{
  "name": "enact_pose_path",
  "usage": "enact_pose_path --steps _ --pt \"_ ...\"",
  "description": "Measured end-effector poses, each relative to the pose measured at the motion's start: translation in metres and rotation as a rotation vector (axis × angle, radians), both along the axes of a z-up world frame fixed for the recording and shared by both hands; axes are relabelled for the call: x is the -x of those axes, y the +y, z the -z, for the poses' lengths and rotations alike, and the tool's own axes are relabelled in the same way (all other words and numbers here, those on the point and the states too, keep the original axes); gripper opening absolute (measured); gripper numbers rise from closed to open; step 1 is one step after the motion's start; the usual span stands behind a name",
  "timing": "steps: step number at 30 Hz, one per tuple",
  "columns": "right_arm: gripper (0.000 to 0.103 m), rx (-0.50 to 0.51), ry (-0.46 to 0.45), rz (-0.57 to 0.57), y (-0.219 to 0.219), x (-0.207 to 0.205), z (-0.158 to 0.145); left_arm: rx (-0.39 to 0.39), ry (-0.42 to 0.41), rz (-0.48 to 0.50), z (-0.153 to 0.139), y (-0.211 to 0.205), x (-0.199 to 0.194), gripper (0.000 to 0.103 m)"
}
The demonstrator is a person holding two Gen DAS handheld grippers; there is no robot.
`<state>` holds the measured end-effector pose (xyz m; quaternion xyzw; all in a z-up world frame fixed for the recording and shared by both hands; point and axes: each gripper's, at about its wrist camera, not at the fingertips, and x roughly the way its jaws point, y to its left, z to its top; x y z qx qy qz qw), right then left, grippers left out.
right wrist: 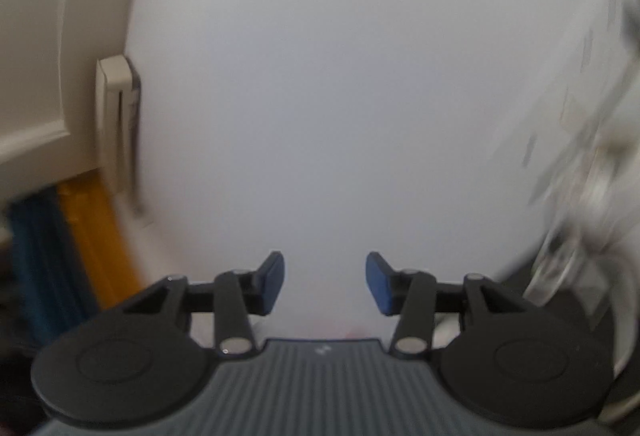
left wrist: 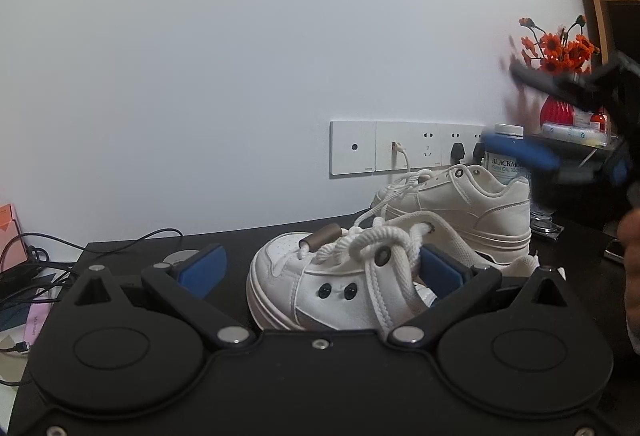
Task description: Lace up shoes with both hands
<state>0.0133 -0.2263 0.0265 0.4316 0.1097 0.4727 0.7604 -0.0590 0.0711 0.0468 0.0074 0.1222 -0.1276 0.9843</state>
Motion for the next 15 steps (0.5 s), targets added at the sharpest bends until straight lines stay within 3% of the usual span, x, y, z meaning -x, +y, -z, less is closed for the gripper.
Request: enact_pose_path --steps 3,8,15 --pt "0.045 -0.009 0.176 -0.161 0.001 -0.019 0.016 -0.009 -0.002 -0.020 0.000 0.001 0.000 0.103" --pt "0.045 -0.065 0.395 -0.227 0.008 -0.043 0.043 -0.021 -0.010 -0.030 0.000 0.001 0.001 0.103" --pt "0.038 -0.076 0.462 -0.205 0.012 -0.052 0.057 -0.033 -0.026 -0.033 0.000 -0.001 0.002 0.103"
